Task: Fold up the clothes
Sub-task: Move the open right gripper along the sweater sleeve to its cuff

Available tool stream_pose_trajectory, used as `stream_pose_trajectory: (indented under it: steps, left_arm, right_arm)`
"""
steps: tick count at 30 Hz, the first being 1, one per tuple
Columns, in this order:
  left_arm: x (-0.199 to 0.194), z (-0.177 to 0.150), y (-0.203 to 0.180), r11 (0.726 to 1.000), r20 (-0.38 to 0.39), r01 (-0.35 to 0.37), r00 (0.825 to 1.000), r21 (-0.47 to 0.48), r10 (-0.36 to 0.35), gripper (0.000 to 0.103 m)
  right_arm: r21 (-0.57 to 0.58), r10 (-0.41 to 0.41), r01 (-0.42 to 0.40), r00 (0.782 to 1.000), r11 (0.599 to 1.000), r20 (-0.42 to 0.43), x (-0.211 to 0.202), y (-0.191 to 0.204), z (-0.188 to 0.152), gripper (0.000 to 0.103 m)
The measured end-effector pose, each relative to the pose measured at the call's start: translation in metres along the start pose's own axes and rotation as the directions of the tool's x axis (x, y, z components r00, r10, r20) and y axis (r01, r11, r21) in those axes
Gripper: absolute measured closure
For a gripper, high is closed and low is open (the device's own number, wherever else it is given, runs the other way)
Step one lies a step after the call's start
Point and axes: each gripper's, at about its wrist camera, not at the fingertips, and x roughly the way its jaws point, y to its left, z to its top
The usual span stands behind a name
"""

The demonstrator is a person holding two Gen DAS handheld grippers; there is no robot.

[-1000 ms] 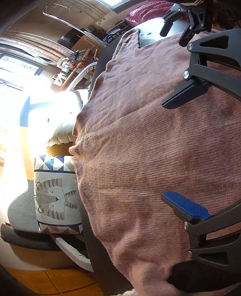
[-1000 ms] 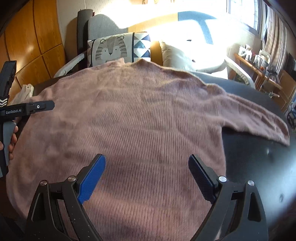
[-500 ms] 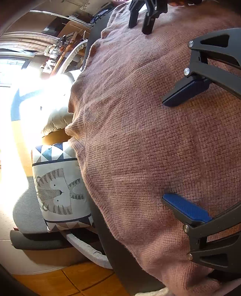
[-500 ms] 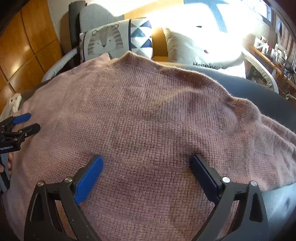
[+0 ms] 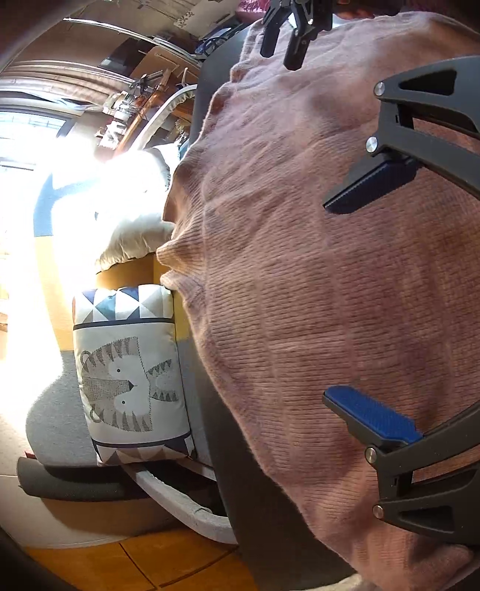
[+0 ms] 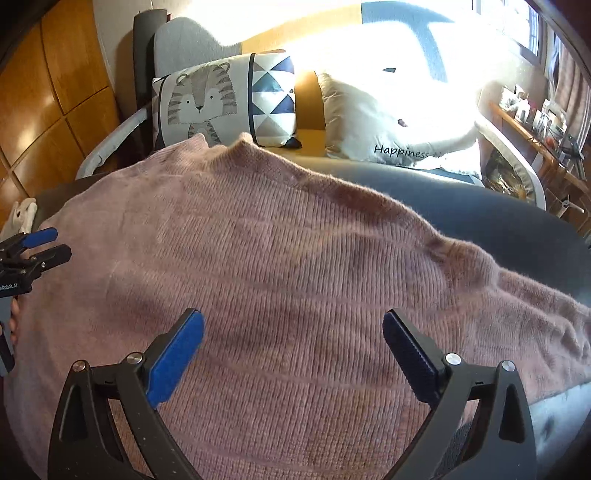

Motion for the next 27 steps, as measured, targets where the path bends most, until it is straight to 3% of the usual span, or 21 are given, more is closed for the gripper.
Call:
stream_pose_trajectory:
  steps: [5,7,10,17,21,25,27]
  left_arm:
    - [0.028,0.018,0.025,0.993,-0.031,-0.117,0.993,-0.016,0.117,0.007]
    - [0.033,0.011,0.041,0.993,-0.040,-0.101,0.994,-0.059,0.099,0.000]
    - [0.033,0.007,0.049,0.994,-0.022,-0.094,0.995,-0.050,0.093,0.000]
    - [0.021,0.003,0.049,0.993,-0.044,-0.091,0.995,-0.073,0.088,0.001]
    - [-0.005,-0.012,0.029,0.994,-0.039,-0.003,0.999,-0.110,-0.002,0.001]
    - [-0.016,-0.044,-0.002,0.995,-0.100,0.051,0.993,-0.082,-0.059,0.001]
    - [-0.023,-0.055,-0.021,1.000,-0.083,0.023,0.996,-0.015,-0.024,0.001]
  right_arm:
    - [0.117,-0.042,0.048,0.998,0.992,-0.052,0.033,-0.046,0.004,0.003]
    - [0.112,-0.039,0.042,0.999,0.993,-0.028,0.033,-0.056,0.001,0.002]
    - [0.097,-0.053,0.056,0.998,0.994,-0.030,0.033,-0.060,0.001,0.002]
    - [0.047,0.036,-0.036,0.999,0.998,0.003,-0.005,-0.016,-0.011,0.002]
    - [0.016,0.090,-0.090,0.996,0.996,0.021,-0.028,0.010,-0.018,0.001]
    - [-0.044,0.221,-0.222,0.975,0.974,-0.023,-0.041,0.046,-0.039,0.001]
    - [-0.047,0.252,-0.254,0.966,0.966,-0.051,-0.042,0.055,-0.054,0.001]
